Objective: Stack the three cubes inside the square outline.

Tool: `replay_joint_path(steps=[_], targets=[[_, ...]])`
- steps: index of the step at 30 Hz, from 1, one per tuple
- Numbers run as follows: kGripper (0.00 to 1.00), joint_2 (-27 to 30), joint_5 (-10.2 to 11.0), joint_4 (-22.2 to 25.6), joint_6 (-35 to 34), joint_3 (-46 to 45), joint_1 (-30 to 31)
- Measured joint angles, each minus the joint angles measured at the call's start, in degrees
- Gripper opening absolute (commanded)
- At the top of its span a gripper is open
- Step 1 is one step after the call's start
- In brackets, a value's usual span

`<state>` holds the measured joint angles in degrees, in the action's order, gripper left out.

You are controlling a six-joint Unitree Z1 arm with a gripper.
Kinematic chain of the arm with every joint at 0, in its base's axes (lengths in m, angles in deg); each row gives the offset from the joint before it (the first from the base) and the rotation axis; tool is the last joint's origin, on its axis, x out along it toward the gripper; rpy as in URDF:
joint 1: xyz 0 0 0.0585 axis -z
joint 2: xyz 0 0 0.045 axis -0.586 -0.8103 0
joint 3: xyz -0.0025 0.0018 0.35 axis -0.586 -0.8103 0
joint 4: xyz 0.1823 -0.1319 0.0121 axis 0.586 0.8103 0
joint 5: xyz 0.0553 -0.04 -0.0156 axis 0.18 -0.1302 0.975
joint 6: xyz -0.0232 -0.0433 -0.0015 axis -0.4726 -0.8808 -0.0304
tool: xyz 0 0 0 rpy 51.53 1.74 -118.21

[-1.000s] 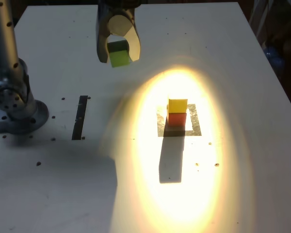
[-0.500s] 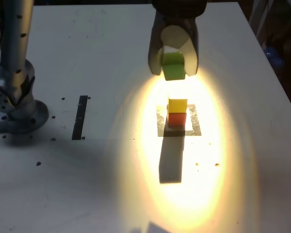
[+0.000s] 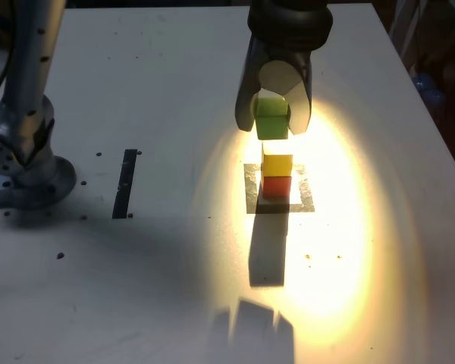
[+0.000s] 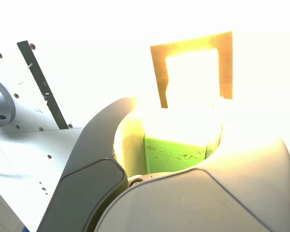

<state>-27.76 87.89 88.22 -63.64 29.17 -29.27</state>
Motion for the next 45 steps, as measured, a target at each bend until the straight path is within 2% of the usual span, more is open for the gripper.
replay_joint_path(steps=[6,13,19,25,36,38,42,45], targets=[[0.27,-1.57,-0.01,-0.36,0.0,0.48,-0.01],[0.37,-2.14,-0.01,-0.89,0.2,0.82,-0.17],[0.39,-2.35,0.28,-0.99,0.43,0.78,-0.75],[0.47,-2.37,0.14,-0.99,0.43,0.06,-1.16],[0.49,-2.78,-0.82,-0.99,0.44,-0.19,-1.21],[0.54,-2.86,-0.97,-0.99,0.44,-0.19,-1.21],[0.72,-3.16,-1.19,-0.99,0.56,-0.18,-1.21],[0.8,-3.29,-1.33,-1.17,0.81,-0.18,-1.22]])
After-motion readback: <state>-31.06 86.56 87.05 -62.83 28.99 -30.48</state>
